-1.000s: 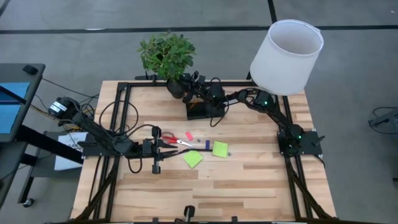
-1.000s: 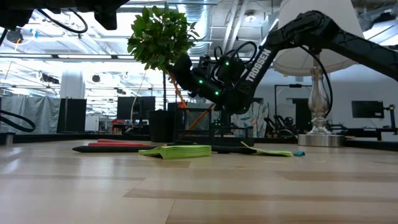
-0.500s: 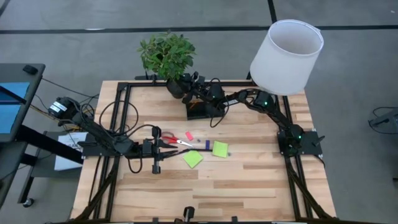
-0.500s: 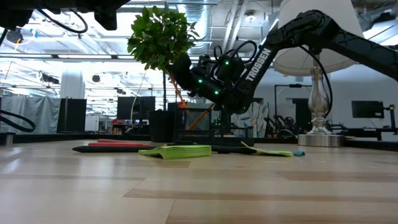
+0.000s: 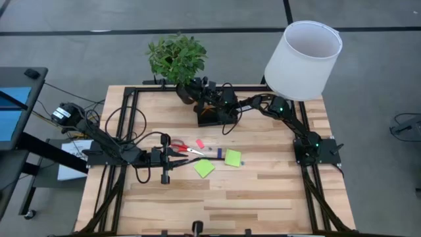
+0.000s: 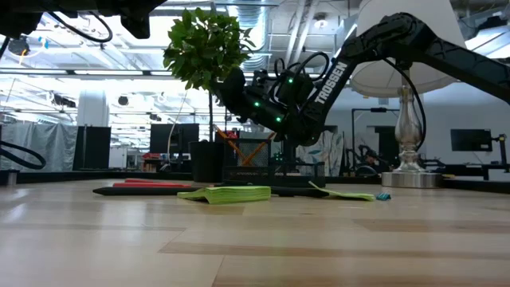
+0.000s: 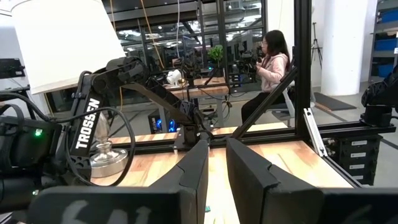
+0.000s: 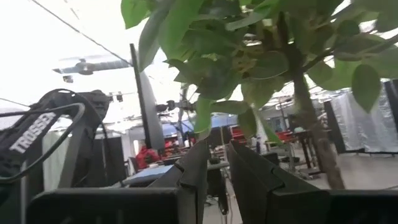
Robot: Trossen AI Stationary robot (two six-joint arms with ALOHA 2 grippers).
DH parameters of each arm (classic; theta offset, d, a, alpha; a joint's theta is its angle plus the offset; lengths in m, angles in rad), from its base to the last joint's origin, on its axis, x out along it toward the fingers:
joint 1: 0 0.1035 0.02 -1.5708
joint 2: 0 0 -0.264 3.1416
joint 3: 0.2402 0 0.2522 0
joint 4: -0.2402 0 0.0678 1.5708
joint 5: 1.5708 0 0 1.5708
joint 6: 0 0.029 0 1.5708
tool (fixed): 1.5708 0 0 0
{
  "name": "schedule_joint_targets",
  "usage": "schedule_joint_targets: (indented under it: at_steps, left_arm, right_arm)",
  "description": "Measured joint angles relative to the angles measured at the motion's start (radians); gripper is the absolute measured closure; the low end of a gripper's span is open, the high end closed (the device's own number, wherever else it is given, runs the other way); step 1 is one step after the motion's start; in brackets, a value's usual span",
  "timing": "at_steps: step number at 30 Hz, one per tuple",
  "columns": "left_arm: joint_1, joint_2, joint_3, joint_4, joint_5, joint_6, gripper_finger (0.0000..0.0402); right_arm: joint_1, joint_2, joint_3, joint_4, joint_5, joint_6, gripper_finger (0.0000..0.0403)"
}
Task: Pick and place office supplies into organizer
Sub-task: Put the right black ballpen into the desk organizer
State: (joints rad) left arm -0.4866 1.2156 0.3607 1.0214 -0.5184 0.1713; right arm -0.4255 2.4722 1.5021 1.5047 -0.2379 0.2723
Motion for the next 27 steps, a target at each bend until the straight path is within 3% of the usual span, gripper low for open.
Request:
schedule_joint_targets:
  at_steps: [8,16,22,27]
  left_arm:
    - [0.000,0.000,0.000,-0.002,0.000,0.000,0.0350]
    - [-0.001,0.000,0.000,0.005,-0.015,-0.035,0.0350]
    - [-0.011,0.000,0.000,0.014,-0.017,-0.028,0.0350]
    - [-0.020,0.000,0.000,0.017,-0.018,-0.027,0.0350]
  right_arm:
    - [0.012,-0.004,0.000,0.063,-0.107,0.027,0.0341]
    - [0.013,-0.109,-0.025,0.017,-0.277,0.032,0.0341]
    - [0.043,-0.279,-0.154,-0.138,-0.336,-0.102,0.0341]
    - [0.105,-0.464,-0.257,-0.439,-0.336,-0.302,0.0341]
